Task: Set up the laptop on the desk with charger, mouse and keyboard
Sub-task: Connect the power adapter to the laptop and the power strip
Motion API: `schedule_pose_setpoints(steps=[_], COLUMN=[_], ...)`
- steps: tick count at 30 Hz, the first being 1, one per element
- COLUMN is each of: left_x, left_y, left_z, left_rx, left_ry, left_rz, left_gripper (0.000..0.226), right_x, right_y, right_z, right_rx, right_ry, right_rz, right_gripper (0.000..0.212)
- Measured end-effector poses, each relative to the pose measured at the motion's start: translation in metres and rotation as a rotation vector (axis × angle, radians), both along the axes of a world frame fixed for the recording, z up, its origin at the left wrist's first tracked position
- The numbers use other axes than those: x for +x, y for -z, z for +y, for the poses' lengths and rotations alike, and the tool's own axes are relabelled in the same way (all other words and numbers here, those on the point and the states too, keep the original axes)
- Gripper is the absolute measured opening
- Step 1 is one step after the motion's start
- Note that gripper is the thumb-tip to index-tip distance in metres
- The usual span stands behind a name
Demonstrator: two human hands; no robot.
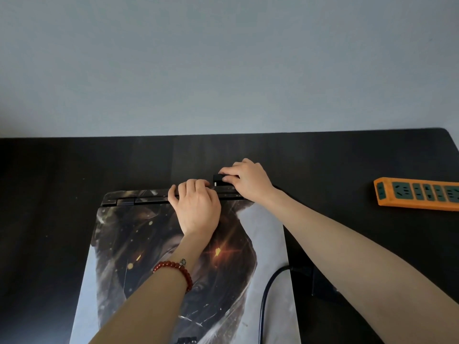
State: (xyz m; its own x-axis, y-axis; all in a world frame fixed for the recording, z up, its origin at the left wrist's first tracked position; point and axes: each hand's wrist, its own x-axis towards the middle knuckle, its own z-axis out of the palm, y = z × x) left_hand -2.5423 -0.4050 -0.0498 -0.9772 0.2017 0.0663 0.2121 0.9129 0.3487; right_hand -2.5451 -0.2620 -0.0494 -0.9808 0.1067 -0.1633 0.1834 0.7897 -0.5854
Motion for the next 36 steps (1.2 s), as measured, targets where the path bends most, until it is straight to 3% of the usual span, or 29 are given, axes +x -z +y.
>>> schedule_pose_setpoints(steps=[7,11,14,21,36], left_x=[0.000,-0.010,-0.015,-0.013,-0.016], left_y=[-0.003,-0.006,-0.006,-0.001,0.008], left_z=[-0.002,-0.023,-0.039,-0.036,-0.039], left_rx=[0.073,0.046,-0.046,-0.121,-0.140], left_ry=[0.014,0.238,0.334,0.281,0.248], left_rz=[-0.043,-0.018,0.063,0.086,0.072], left_gripper=[0.019,0.020,0.035,0.043,0.039], right_x=[0.002,0.000,-0.003,0.002,0.024], right_y=[-0.002,-0.005,-0.005,-0.001,-0.014], right_z=[-0.001,0.003,0.001,-0.005,-0.016], right_rx=[0.003,0.011,0.013,0.099,0.228], right_ry=[-0.032,-0.073,-0.072,-0.092,-0.096], right_rz=[-0.023,-0.088,-0.085,-0.042,-0.158], right_gripper=[0.027,0.028,0.032,0.038,0.054])
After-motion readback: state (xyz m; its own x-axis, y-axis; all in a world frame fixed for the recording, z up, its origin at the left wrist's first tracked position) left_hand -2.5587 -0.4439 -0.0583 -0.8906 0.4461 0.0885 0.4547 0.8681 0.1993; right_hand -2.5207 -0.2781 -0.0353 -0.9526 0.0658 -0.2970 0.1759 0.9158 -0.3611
